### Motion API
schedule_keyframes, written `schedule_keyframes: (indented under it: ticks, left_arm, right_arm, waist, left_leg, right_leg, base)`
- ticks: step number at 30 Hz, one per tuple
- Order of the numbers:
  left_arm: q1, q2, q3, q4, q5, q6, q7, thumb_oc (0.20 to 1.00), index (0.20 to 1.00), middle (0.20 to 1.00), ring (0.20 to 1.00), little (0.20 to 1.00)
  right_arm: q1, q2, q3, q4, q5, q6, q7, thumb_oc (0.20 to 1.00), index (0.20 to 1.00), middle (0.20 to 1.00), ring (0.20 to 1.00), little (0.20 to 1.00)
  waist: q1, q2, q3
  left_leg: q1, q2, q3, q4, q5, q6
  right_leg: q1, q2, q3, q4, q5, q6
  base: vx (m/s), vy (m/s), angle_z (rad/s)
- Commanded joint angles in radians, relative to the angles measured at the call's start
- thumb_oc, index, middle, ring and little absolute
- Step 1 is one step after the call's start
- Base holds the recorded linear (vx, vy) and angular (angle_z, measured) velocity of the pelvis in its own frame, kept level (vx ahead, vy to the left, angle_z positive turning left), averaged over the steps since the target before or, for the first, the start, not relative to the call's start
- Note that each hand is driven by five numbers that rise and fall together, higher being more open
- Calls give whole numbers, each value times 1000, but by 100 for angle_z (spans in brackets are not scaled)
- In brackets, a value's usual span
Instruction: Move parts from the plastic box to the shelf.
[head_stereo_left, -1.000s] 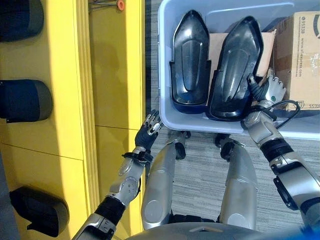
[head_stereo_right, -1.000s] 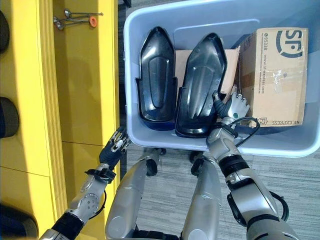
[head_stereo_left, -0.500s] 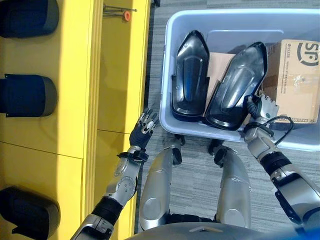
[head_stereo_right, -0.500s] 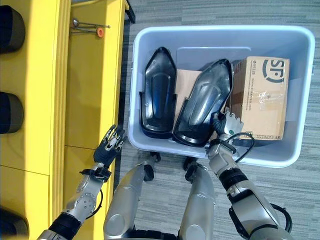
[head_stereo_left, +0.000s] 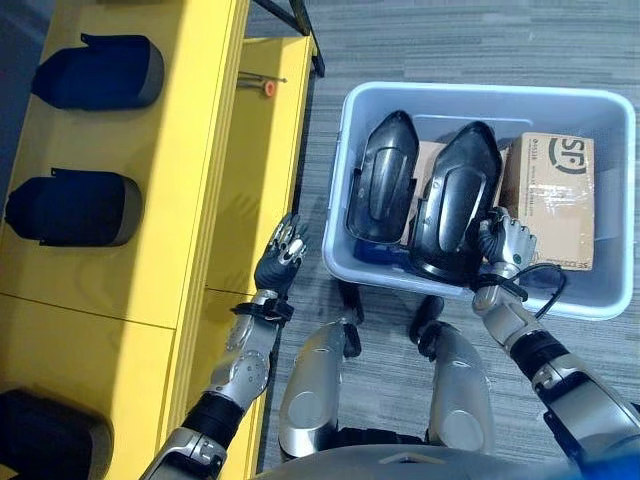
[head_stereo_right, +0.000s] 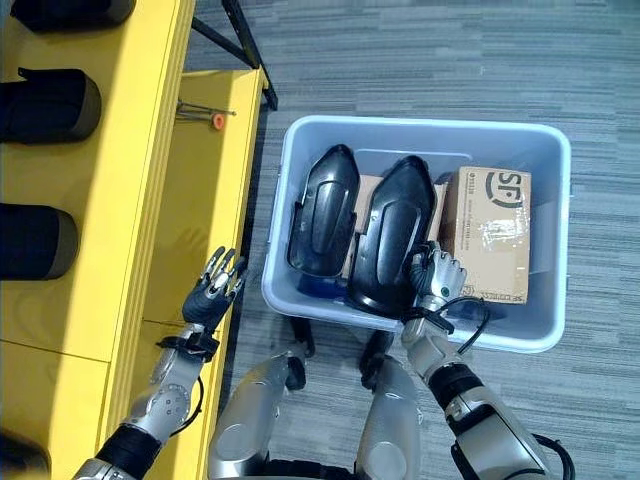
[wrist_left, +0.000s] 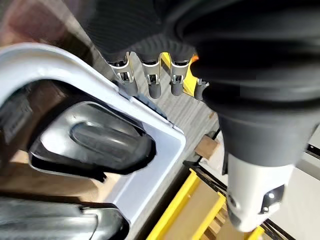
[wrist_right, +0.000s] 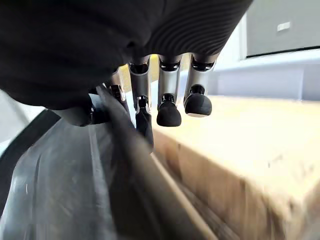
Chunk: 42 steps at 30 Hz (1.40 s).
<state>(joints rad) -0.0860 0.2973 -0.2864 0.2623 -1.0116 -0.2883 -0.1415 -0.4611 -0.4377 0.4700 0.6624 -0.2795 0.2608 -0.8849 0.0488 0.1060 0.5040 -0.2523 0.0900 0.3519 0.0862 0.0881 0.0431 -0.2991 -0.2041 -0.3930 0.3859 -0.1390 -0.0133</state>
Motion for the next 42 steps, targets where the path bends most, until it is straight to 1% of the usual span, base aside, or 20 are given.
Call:
schedule_keyframes:
  ticks: [1, 4, 9, 11, 15, 16, 18, 19, 20, 21, 24, 25, 26, 29, 32, 34, 36, 39, 41, 42]
  left_arm:
    - [7, 16, 6, -52, -4, -16, 15, 1000, 1000, 1000, 1000, 1000]
    - [1, 12, 13, -46, 4, 2, 24, 1000, 1000, 1000, 1000, 1000]
    - [1, 8, 14, -38, 2, 7, 24, 1000, 1000, 1000, 1000, 1000]
    - [2, 3, 11, -33, 3, 9, 26, 1000, 1000, 1000, 1000, 1000]
    - [1, 0, 11, -37, 5, 13, 31, 1000, 1000, 1000, 1000, 1000]
    - [0, -1, 9, -37, 6, 13, 37, 1000, 1000, 1000, 1000, 1000]
    - [-3, -1, 8, -35, -5, 16, 43, 1000, 1000, 1000, 1000, 1000]
    - [-2, -1, 7, -33, -6, 16, 42, 1000, 1000, 1000, 1000, 1000]
    - [-4, -2, 6, -33, -2, 16, 47, 1000, 1000, 1000, 1000, 1000]
    - [-4, -5, 6, -32, 1, 16, 47, 1000, 1000, 1000, 1000, 1000]
    - [0, -4, 7, -42, 9, 20, 46, 1000, 1000, 1000, 1000, 1000]
    - [0, -4, 7, -45, 10, 18, 46, 1000, 1000, 1000, 1000, 1000]
    - [3, -4, 8, -49, 3, 16, 47, 1000, 1000, 1000, 1000, 1000]
    - [7, -2, 10, -58, 4, 13, 50, 1000, 1000, 1000, 1000, 1000]
    - [15, -5, 16, -63, 8, 13, 53, 1000, 1000, 1000, 1000, 1000]
    - [23, -7, 26, -70, 13, 17, 52, 1000, 1000, 1000, 1000, 1000]
    - [32, -8, 30, -66, 16, 16, 51, 1000, 1000, 1000, 1000, 1000]
    - [42, -13, 34, -60, 10, 13, 50, 1000, 1000, 1000, 1000, 1000]
    - [48, -16, 37, -59, 20, 11, 50, 1000, 1000, 1000, 1000, 1000]
    - [52, -18, 39, -60, 26, 9, 48, 1000, 1000, 1000, 1000, 1000]
  right_arm:
    - [-11, -25, -38, -51, -3, -56, -47, 200, 200, 200, 200, 200]
    - [-37, -43, -77, -64, 2, -63, -7, 200, 200, 200, 200, 200]
    - [-53, -44, -99, -56, 32, -71, 37, 200, 200, 200, 200, 200]
    - [-63, -35, -104, -46, 84, -87, 57, 200, 200, 200, 200, 200]
    - [-75, -21, -123, -40, 173, -159, 94, 200, 200, 200, 200, 200]
    - [-80, -14, -132, -40, 221, -172, 112, 200, 200, 200, 200, 200]
    - [-88, -4, -145, -31, 208, -182, 124, 200, 200, 200, 200, 200]
    - [-95, -1, -147, -22, 236, -198, 146, 200, 200, 200, 200, 200]
    - [-102, 7, -147, -21, 288, -202, 166, 200, 200, 200, 200, 200]
    - [-103, 14, -151, -19, 343, -221, 186, 200, 200, 200, 200, 200]
    - [-104, 34, -167, -24, 411, -276, 231, 200, 200, 200, 200, 200]
    - [-104, 37, -173, -31, 423, -281, 246, 200, 200, 200, 200, 200]
    - [-98, 46, -191, -52, 460, -298, 281, 200, 200, 200, 200, 200]
    - [-88, 50, -198, -72, 469, -312, 296, 200, 200, 200, 200, 200]
    - [-69, 54, -212, -113, 494, -329, 337, 200, 200, 200, 200, 200]
    - [-37, 64, -224, -170, 545, -342, 389, 200, 200, 200, 200, 200]
    - [-18, 71, -231, -190, 566, -342, 413, 200, 200, 200, 200, 200]
    - [-4, 75, -234, -205, 561, -333, 416, 200, 200, 200, 200, 200]
    - [3, 83, -234, -215, 586, -323, 420, 200, 200, 200, 200, 200]
    - [8, 85, -237, -214, 578, -329, 417, 200, 200, 200, 200, 200]
  waist:
    - [11, -15, 16]
    - [12, -18, 16]
    - [16, -18, 16]
    - [18, -17, 16]
    - [18, -10, 16]
    - [18, -8, 16]
    - [18, -5, 16]
    - [19, -4, 16]
    - [20, -3, 16]
    - [20, -2, 16]
    - [20, 1, 16]
    - [19, 1, 16]
    - [17, 2, 16]
    - [14, 1, 16]
    - [8, -3, 16]
    - [1, -10, 15]
    - [-1, -15, 0]
    - [-2, -20, -14]
    - [-1, -23, -26]
    - [1, -25, -31]
  left_leg:
    - [80, 34, -65, -6, -69, -66]
    - [135, 46, -70, -34, -52, -79]
    - [156, 48, -70, -30, -56, -80]
    - [159, 49, -69, -26, -56, -82]
    - [161, 48, -68, -25, -58, -81]
    - [160, 46, -69, -24, -59, -81]
    - [156, 43, -69, -19, -62, -79]
    - [153, 43, -68, -15, -64, -79]
    - [150, 43, -67, -13, -64, -80]
    - [149, 43, -66, -12, -64, -80]
    - [149, 42, -65, -15, -63, -80]
    - [151, 43, -64, -17, -63, -80]
    - [160, 42, -62, -23, -61, -82]
    - [172, 44, -59, -29, -60, -84]
    - [197, 47, -54, -34, -61, -85]
    - [237, 51, -49, -45, -61, -89]
    - [254, 55, -48, -48, -62, -91]
    - [265, 56, -46, -49, -62, -92]
    - [274, 58, -46, -48, -64, -92]
    - [279, 59, -46, -47, -65, -92]
  right_leg:
    - [72, 2, 82, -80, 52, 89]
    - [138, 7, 68, -91, 40, 79]
    - [166, 3, 57, -92, 35, 73]
    - [173, 1, 54, -92, 35, 70]
    - [171, -3, 52, -87, 33, 68]
    - [170, -5, 51, -86, 32, 67]
    - [165, -7, 51, -80, 30, 65]
    - [161, -8, 51, -77, 31, 65]
    - [157, -10, 51, -74, 31, 64]
    - [154, -11, 51, -73, 31, 63]
    - [149, -13, 52, -65, 27, 61]
    - [149, -13, 51, -63, 26, 61]
    - [154, -15, 51, -60, 23, 61]
    - [163, -17, 50, -62, 23, 62]
    - [186, -19, 51, -69, 22, 62]
    - [229, -18, 53, -90, 25, 63]
    - [248, -16, 55, -99, 24, 62]
    - [261, -14, 54, -102, 22, 60]
    - [273, -13, 53, -105, 20, 58]
    - [280, -12, 52, -106, 19, 57]
  base:
    - [65, 13, -6]
    - [84, 17, -6]
    - [49, 12, 1]
    - [50, 21, 1]
    - [24, 34, 0]
    - [0, 0, 0]
    - [0, 0, 0]
    - [0, 0, 0]
    - [0, 0, 0]
    - [0, 0, 0]
    - [0, 0, 0]
    - [9, 45, -1]
    - [9, 38, 0]
    - [10, 27, 0]
    - [30, 27, -2]
    - [78, 25, -2]
    - [90, 11, -1]
    - [62, 5, 0]
    - [65, 10, 0]
    - [72, 5, 1]
